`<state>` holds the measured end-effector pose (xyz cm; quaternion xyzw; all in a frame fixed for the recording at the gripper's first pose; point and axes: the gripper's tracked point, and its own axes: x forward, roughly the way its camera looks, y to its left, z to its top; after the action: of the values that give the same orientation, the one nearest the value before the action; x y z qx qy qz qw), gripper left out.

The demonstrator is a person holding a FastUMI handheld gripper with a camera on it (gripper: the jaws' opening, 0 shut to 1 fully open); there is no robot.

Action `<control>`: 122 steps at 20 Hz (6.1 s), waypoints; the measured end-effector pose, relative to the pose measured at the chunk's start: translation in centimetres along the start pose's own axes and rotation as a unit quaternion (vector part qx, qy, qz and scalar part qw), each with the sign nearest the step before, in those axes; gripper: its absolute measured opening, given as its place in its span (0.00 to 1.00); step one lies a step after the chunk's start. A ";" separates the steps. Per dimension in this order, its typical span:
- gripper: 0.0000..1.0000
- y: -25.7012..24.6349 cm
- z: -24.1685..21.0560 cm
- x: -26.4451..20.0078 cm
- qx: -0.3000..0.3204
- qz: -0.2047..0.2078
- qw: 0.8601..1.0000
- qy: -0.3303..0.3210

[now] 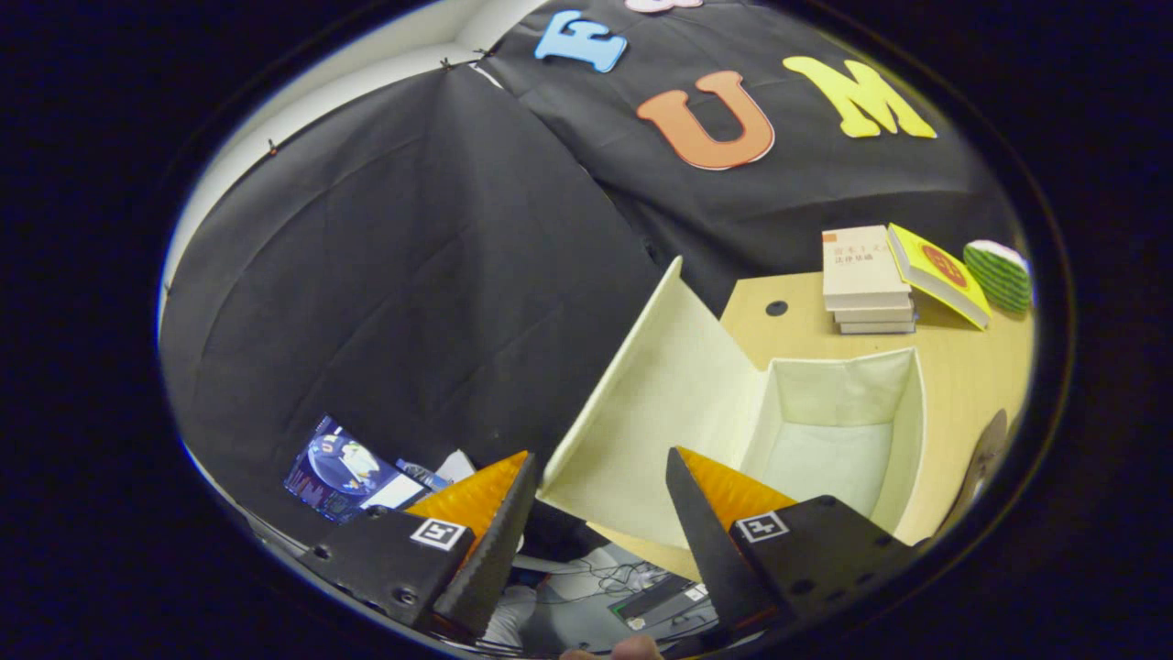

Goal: Open the storage box then place both shoes into the box .Put the left shoe in first, then the right shoe, with the right side of both shoes facing outward in a uniform manner.

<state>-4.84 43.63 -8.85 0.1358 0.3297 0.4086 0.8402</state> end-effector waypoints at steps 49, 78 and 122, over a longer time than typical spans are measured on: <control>0.92 -44.6 -14.3 -21.3 0.185 -0.268 0.928 0.182; 0.06 -35.3 -7.5 -20.9 0.266 -0.205 0.923 0.187; 0.95 -14.7 -4.3 2.5 0.226 -0.156 0.931 0.239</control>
<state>2.19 36.18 -20.45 0.1671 0.6213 0.2076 0.7369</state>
